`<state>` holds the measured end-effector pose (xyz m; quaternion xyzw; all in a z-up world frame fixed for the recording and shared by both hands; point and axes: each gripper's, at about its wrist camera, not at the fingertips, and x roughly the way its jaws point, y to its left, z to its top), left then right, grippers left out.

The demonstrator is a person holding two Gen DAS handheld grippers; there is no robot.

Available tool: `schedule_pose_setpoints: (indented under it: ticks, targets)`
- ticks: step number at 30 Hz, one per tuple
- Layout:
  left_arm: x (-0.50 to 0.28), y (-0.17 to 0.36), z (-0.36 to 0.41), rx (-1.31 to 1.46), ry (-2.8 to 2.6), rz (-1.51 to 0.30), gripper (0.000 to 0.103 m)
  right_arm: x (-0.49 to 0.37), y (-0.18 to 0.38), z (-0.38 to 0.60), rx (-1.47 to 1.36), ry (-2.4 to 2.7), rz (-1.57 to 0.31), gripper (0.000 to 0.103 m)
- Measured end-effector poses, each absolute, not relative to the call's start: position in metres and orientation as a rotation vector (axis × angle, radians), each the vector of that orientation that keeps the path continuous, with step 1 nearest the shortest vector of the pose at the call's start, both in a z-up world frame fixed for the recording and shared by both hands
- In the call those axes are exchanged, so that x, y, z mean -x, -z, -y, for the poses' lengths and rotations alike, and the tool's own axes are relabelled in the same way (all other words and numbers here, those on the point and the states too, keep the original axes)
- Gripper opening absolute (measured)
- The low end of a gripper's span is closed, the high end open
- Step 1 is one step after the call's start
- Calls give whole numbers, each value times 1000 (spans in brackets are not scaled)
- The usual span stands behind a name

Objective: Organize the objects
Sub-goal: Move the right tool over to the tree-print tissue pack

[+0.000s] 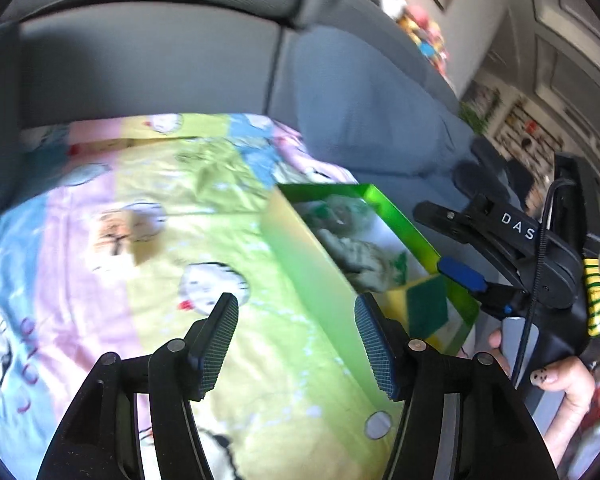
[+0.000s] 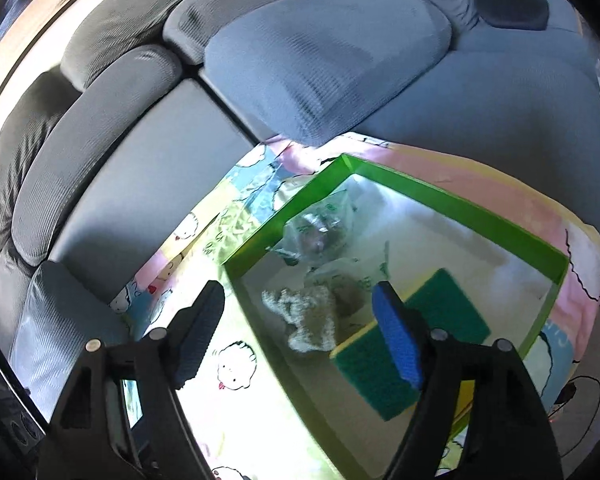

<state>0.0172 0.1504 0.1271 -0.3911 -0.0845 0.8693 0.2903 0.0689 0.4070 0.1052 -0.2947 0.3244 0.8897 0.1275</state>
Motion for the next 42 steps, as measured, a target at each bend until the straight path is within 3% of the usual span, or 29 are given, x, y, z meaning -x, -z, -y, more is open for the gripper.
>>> schedule_pose_setpoints:
  ticks: [5,11,14,15,20,23,26,29,35,42]
  targets:
    - [-16,-126,-111,1014,-2486,255,62,-60,-111,-384,876,-2648,-884,85]
    - [-8,-118,-60,1050,-2575,410,62,-48,-117,-351,928,-2724,-777,86]
    - [-12,-120,-40,1010,-2631,439,84,-44,-116,-334,953,-2767,-775,86]
    - [-12,-120,-36,1000,-2643,445,87,-42,-114,-329,965,-2780,-776,86]
    - [-14,-122,-9,964,-2682,471,90,-33,-114,-295,1040,-2822,-630,88]
    - [-11,-120,7,962,-2720,501,91,-26,-113,-277,1056,-2851,-588,96]
    - [-10,-117,25,949,-2791,556,91,-15,-105,-258,1125,-2894,-585,96]
    - [-10,-116,38,952,-2882,565,100,1,-93,-239,1214,-2889,-560,96]
    - [-15,-118,57,920,-2988,564,101,33,-60,-202,1327,-2855,-487,96]
    - [-7,-101,79,1077,-2885,744,101,58,-46,-175,1385,-2896,-454,96]
